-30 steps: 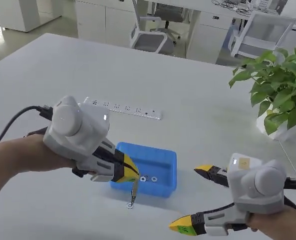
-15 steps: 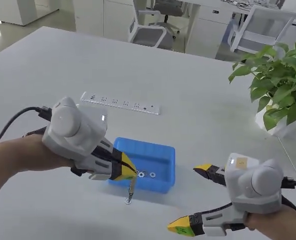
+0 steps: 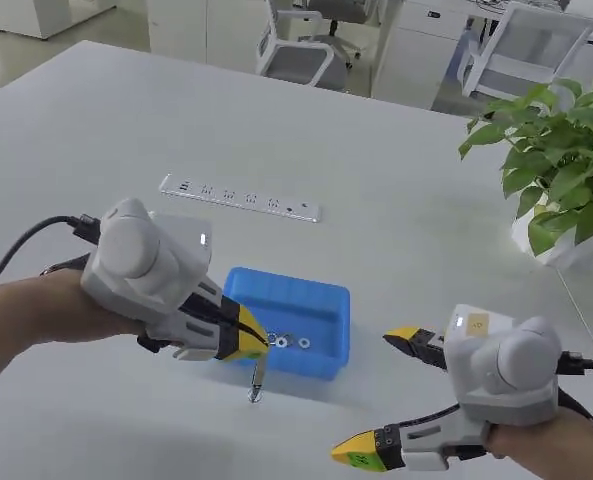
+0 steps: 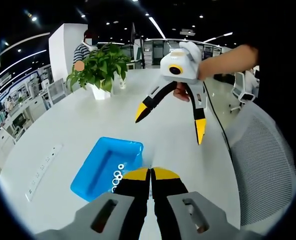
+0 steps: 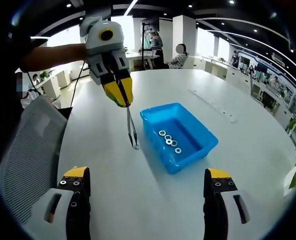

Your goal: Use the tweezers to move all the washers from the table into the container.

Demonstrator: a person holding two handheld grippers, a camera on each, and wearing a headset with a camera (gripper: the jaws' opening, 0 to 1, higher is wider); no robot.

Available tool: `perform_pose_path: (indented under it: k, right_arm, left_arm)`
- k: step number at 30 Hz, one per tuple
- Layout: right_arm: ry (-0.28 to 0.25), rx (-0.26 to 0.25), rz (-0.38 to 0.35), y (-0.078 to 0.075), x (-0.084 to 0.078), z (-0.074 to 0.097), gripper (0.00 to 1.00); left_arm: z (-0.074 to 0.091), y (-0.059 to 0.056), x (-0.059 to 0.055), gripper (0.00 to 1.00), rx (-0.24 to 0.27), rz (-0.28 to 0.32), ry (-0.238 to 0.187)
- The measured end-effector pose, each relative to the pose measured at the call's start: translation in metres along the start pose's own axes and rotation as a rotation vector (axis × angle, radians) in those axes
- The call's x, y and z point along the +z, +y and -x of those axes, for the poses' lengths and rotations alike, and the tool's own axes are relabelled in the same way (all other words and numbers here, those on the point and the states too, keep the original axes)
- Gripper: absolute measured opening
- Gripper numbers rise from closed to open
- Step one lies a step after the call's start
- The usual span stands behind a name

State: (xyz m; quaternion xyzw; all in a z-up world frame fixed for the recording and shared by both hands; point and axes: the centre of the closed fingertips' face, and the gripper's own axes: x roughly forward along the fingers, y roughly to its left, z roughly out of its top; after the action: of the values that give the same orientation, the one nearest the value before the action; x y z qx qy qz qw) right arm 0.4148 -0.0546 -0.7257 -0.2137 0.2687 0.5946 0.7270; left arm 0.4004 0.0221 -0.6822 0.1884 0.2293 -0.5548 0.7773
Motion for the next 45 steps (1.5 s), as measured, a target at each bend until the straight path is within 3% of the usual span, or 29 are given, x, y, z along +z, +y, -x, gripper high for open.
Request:
perform_pose_path:
  k: [12, 19, 31, 45]
  right_arm:
    - [0.001, 0.018, 0.028, 0.004, 0.001, -0.005, 0.91]
    - [-0.025, 0.079, 0.096, 0.012, 0.013, -0.017, 0.83]
    - [-0.023, 0.2, 0.235, 0.026, 0.029, -0.044, 0.57]
    - [-0.023, 0.281, 0.331, 0.033, 0.046, -0.072, 0.29]
  left_arm:
    - [-0.001, 0.001, -0.002, 0.05, -0.001, -0.002, -0.006]
    - [0.0, -0.002, -0.002, 0.05, -0.016, -0.015, -0.001]
    - [-0.003, -0.002, -0.003, 0.05, -0.045, -0.045, 0.022]
    - [-0.005, -0.002, -0.008, 0.04, -0.078, -0.058, 0.033]
